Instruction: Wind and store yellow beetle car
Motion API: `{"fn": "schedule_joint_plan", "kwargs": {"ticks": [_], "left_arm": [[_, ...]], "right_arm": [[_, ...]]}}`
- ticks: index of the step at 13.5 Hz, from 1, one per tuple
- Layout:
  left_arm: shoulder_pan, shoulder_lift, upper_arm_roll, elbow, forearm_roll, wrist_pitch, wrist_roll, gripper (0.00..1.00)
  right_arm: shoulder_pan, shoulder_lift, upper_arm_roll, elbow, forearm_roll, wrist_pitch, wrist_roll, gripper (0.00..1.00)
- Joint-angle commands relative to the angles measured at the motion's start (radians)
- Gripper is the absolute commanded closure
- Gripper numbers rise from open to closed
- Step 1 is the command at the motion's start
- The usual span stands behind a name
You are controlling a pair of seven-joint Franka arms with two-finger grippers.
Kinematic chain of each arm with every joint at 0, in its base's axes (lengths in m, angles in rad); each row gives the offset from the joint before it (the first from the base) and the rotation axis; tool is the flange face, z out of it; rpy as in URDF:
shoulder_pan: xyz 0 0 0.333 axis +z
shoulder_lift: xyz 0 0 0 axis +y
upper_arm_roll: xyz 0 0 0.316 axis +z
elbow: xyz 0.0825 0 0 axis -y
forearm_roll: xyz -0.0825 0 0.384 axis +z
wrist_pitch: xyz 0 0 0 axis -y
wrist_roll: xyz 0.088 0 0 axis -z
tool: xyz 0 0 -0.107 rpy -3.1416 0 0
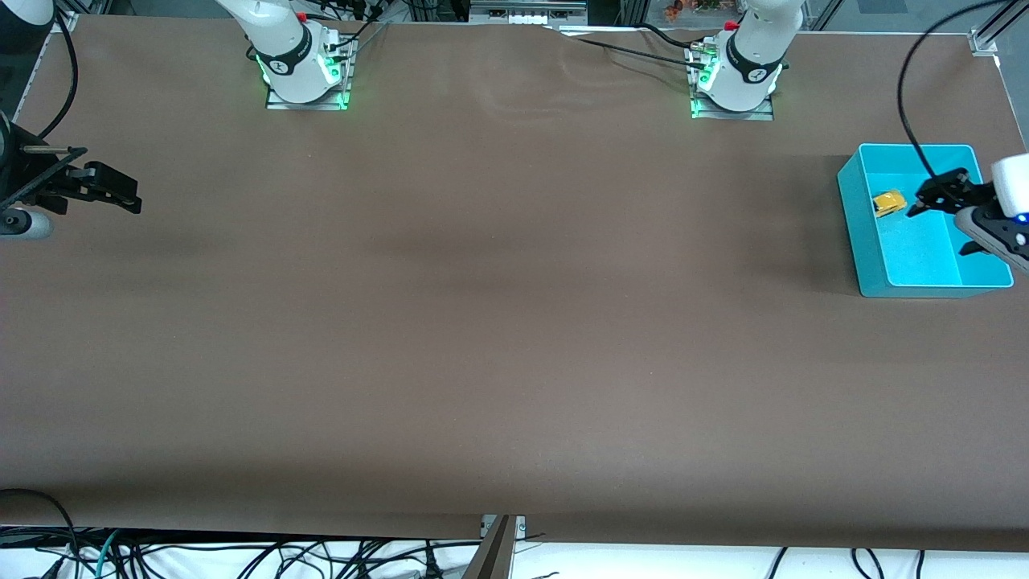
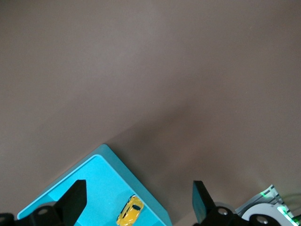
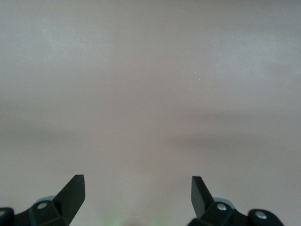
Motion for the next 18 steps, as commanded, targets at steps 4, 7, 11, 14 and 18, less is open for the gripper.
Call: {"fn": "schedule_joint_plan", "kwargs": {"ticks": [4, 7, 11, 14, 18], "left_arm": [[-0.07, -0.077, -0.044, 0.045, -0.024, -0.05, -0.244, 0.01], [-0.532, -0.103, 0.366, 0.054, -0.024, -0.06, -0.423, 0.01], [-0.658, -0.122, 0.408, 0.065, -0.018, -0.059, -0.788, 0.01], [-0.659, -0.111, 0.398, 0.077, -0.014, -0.057, -0.881, 0.01], [-0.65, -0.108, 0.405, 0.08, -0.013, -0.057, -0.863, 0.0]], "right_arm": [[-0.005, -0.011, -0.001, -0.007, 0.019, -0.008, 0.012, 0.0], [-0.005, -0.011, -0.001, -0.007, 0.019, -0.003, 0.007, 0.0], [-0.004, -0.013, 0.0, -0.007, 0.012, -0.002, 0.004, 0.0], [-0.005, -0.011, 0.0, -0.007, 0.012, 0.0, -0.001, 0.0], [-0.005, -0.011, 0.0, -0.007, 0.012, 0.0, -0.001, 0.0]]}}
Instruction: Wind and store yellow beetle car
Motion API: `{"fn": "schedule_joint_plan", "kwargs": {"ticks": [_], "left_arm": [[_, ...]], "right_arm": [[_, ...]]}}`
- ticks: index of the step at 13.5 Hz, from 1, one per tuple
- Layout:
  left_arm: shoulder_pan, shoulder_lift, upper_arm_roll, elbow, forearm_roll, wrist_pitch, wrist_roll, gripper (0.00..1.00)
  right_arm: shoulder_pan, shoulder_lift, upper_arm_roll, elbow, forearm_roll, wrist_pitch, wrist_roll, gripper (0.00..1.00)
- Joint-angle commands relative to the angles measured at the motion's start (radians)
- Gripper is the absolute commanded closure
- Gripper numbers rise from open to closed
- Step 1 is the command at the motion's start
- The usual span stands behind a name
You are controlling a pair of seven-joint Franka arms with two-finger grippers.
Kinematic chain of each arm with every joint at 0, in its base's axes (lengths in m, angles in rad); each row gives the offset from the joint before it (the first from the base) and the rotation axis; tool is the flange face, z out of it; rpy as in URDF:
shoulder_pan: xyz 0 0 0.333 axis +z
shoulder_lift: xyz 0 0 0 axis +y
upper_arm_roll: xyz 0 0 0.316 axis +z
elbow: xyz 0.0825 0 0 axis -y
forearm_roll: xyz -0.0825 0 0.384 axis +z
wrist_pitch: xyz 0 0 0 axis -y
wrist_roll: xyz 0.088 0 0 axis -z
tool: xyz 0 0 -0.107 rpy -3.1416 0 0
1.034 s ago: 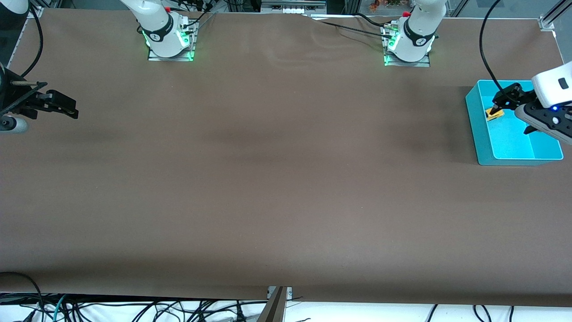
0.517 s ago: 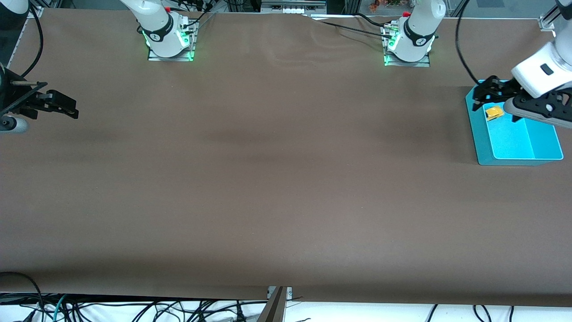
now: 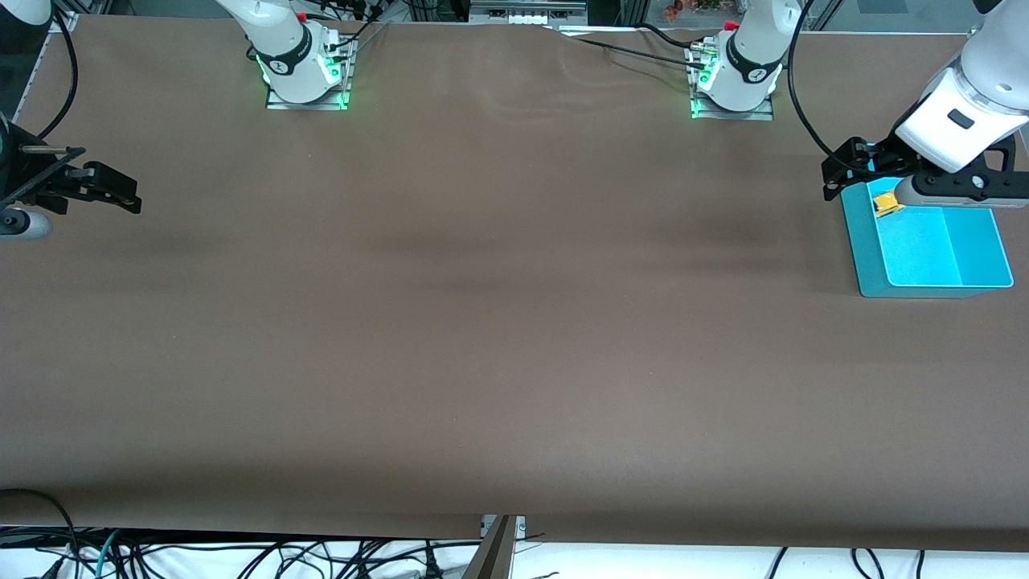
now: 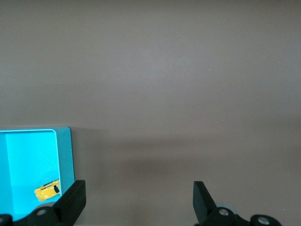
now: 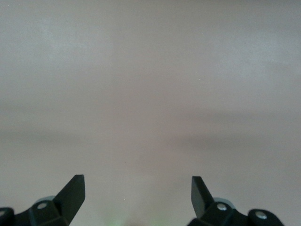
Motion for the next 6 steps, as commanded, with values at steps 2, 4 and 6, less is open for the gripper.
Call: {"fn": "schedule_joint_plan", "kwargs": {"ticks": [2, 4, 6], "left_arm": [[0.006, 0.022, 0.012, 0.041, -0.003, -0.015, 0.024, 0.0], [0.006, 0.023, 0.012, 0.048, -0.001, -0.018, 0.022, 0.0], [0.012, 0.028, 0.014, 0.051, 0.0, -0.017, 0.034, 0.0]], "right_arm": [[-0.006, -0.011, 0.002, -0.007, 0.009, 0.0, -0.002, 0.0], [-0.006, -0.011, 0.002, -0.007, 0.009, 0.0, -0.004, 0.0], [-0.006, -0.011, 0.002, -0.007, 0.009, 0.0, -0.004, 0.0]]}}
